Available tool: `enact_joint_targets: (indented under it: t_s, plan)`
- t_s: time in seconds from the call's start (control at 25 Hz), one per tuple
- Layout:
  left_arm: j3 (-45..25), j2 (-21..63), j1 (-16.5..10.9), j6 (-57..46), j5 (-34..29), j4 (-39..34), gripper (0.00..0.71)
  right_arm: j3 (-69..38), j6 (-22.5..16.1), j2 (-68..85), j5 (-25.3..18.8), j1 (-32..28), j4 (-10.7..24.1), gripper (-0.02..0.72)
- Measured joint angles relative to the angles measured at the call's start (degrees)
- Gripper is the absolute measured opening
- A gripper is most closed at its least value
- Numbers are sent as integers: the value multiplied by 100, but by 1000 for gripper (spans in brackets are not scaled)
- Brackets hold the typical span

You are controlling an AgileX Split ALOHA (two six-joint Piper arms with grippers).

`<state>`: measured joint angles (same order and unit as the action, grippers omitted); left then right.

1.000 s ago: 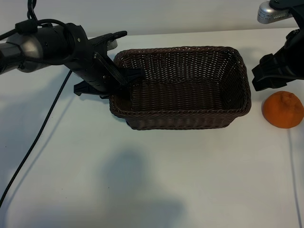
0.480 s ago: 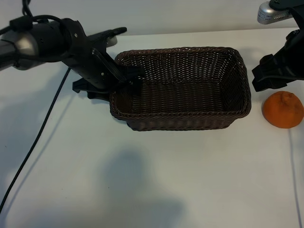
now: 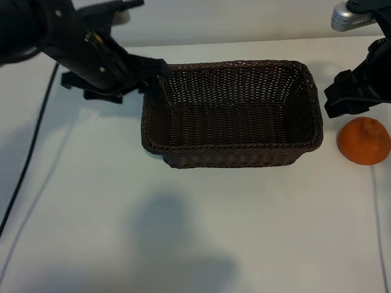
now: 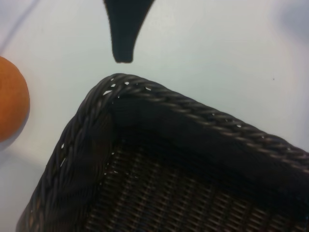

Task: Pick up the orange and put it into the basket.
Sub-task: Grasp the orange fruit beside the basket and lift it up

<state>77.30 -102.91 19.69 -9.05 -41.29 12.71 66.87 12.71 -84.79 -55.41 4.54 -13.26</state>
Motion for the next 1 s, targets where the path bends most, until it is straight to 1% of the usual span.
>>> enact_joint_targets:
  t_s: [0.12,0.24,0.4,0.64,0.72,0.8,0.88,1.0]
  plan:
    - [270,89,-188,-6,-455,-179,660,0,0,0,0,0,0,595]
    - [495,218,-569,198,-904,-219,657,0,0,0,-6,0,0,595]
    - [534,618,-1288,615,-1294,-219,647,0,0,0,-9,0,0,595]
    - [554,1151,-2548,1248,-1876,-225,633,0,0,0,-9,0,0,595]
    - [554,1295,-2836,1333,-1951,-245,626,0,0,0,-9,0,0,595]
    - [554,1437,-3020,1421,-1987,-245,619,0,0,0,-13,0,0,595]
    - [554,1577,-3076,1469,-2047,-245,615,0,0,0,-13,0,0,595]
    - [554,1900,-3089,1580,-2151,-216,607,0,0,0,-13,0,0,595]
